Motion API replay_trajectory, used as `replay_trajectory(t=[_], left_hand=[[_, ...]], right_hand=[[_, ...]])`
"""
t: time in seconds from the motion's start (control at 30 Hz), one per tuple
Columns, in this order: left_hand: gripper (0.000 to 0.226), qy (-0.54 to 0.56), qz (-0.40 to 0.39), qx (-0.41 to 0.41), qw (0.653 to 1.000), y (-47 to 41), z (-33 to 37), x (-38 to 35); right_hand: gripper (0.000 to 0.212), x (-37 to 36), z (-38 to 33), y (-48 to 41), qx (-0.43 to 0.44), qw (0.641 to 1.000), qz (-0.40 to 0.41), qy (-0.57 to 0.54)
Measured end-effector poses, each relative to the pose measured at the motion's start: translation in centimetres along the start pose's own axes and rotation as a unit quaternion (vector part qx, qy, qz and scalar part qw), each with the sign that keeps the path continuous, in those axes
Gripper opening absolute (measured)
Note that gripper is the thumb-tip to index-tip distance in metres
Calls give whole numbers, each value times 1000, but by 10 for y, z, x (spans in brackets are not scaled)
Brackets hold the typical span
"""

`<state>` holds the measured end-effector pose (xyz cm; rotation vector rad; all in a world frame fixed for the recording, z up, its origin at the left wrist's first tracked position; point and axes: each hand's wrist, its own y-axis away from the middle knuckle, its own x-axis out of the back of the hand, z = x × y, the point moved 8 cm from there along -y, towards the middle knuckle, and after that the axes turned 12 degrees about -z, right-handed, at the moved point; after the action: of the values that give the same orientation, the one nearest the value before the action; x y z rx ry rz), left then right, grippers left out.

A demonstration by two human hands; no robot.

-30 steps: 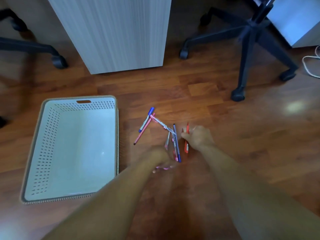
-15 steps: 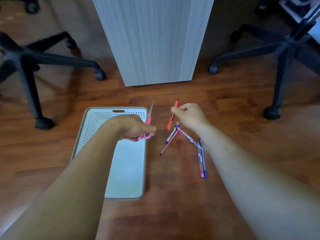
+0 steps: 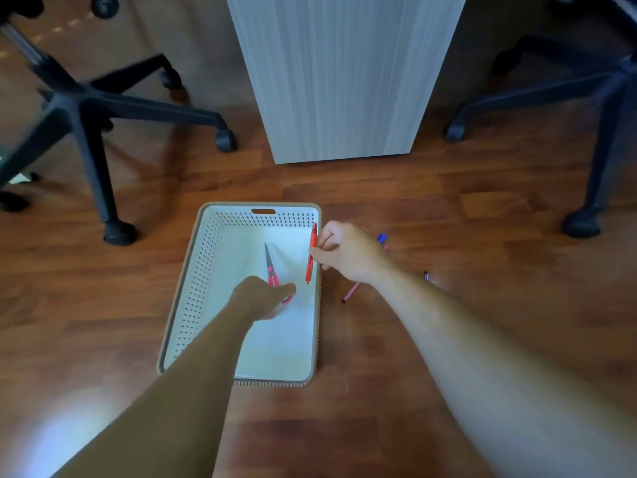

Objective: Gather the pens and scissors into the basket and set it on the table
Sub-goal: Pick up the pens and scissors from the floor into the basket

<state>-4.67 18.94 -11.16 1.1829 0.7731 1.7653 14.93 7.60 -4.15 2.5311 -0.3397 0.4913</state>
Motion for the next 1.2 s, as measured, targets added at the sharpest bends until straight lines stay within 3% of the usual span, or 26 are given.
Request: replay_trajectory(t=[0.27,0.33,0.5,0.63,0.77,0.9,1.0,1.1,1.2], left_hand=[[40,-125,84,-87,985,-1,32,-9],[41,-137,93,-99,981,-6,32,-15],[40,-30,166,-146,975,-2,43,-9],[25,42,234,-262,935,28,96,-1],[19,87,232,-365,897,63,148,-16],[11,9,162,-428,889,67,180,-60],[16,-117,107,-404,901,46,184,-104],[40,-284,48,-243,926,15,160,-148],[47,-385,79,-149,907,-3,136,-167]], right_hand=[[11,20,6,-7,18,996,59,65],[23,29,15,-5,23,997,60,31],[30,65,61,13,-19,992,104,-76],[17,89,100,35,-90,985,142,-25],[10,105,136,57,-159,972,173,22],[21,98,168,78,-237,959,137,76],[38,80,192,88,-292,948,59,113],[33,63,214,94,-319,940,16,118],[39,55,224,100,-330,936,26,122]])
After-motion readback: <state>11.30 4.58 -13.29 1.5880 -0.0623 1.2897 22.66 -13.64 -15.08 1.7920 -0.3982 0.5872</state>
